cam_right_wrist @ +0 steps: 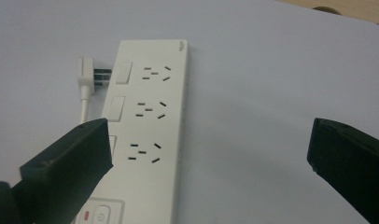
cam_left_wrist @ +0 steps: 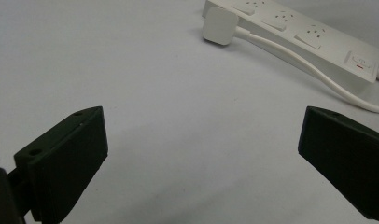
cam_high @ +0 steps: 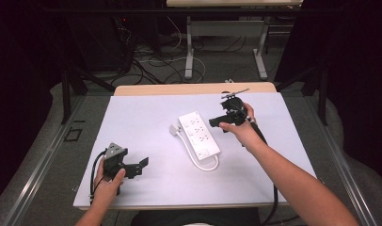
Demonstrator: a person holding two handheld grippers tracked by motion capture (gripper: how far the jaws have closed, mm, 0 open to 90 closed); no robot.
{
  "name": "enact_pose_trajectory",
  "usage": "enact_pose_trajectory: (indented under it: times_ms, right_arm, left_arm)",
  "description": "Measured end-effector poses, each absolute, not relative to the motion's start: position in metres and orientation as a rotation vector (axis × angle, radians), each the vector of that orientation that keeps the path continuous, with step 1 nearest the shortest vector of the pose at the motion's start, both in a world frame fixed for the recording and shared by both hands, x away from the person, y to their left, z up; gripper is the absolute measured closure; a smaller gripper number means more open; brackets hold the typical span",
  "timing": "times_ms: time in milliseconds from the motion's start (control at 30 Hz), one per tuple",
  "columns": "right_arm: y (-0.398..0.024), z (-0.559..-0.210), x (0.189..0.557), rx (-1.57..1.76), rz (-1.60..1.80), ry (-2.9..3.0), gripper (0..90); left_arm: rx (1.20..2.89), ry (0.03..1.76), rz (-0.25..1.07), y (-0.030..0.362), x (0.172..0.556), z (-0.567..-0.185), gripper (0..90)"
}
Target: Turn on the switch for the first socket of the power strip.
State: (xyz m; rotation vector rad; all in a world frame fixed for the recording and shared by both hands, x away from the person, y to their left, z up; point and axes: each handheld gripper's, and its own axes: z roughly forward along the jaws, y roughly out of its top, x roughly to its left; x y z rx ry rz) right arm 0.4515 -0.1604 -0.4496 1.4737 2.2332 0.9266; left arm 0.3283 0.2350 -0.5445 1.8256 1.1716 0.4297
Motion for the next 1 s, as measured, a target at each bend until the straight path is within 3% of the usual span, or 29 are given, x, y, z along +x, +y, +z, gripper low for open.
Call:
enact_pose_trajectory:
  times_ms: [1000]
  right_arm:
    - [-0.257, -0.448, 0.399, 1.441, 0.960, 2.063, 0.0]
  left_arm:
    - [1.829, 1.184, 0.426, 0.235, 0.329, -0.546, 1.5]
